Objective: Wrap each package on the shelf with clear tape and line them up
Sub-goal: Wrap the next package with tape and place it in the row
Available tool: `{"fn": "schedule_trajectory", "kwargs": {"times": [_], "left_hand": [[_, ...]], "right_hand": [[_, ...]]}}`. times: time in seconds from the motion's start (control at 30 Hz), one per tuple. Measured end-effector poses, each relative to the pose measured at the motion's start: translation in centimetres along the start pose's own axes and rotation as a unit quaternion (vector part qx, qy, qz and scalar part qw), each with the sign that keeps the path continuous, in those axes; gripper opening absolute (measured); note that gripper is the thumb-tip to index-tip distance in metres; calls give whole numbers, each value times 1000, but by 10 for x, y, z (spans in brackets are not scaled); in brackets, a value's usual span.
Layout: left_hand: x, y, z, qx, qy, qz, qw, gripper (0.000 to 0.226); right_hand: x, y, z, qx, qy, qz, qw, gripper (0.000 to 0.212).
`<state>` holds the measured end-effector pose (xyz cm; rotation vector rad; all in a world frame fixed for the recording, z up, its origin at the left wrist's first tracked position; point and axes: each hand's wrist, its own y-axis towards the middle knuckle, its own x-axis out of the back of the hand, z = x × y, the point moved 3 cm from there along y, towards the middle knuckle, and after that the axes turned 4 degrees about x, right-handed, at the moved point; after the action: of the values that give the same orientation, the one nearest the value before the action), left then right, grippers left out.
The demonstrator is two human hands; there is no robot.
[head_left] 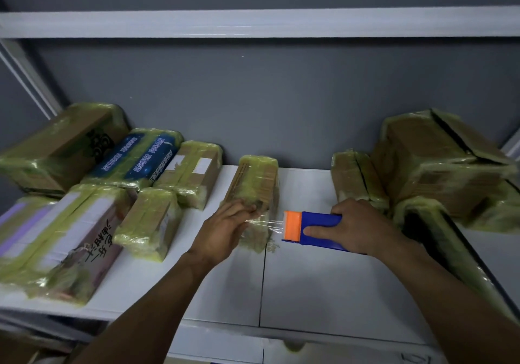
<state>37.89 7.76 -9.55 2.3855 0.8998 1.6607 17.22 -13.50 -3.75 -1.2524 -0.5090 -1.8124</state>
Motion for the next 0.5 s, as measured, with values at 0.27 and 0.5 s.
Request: {"fn": "schedule_trajectory", "kwargs": {"times": [0.27, 0.5], "left_hand": [[-5, -9, 15, 0, -48, 18, 999, 36], [-6, -7, 3, -25, -40, 9, 999, 35]], "right_hand": [[-24, 13, 4, -13, 0, 16, 1000, 59], [-41, 32, 13, -21, -28, 19, 999, 65]]}}
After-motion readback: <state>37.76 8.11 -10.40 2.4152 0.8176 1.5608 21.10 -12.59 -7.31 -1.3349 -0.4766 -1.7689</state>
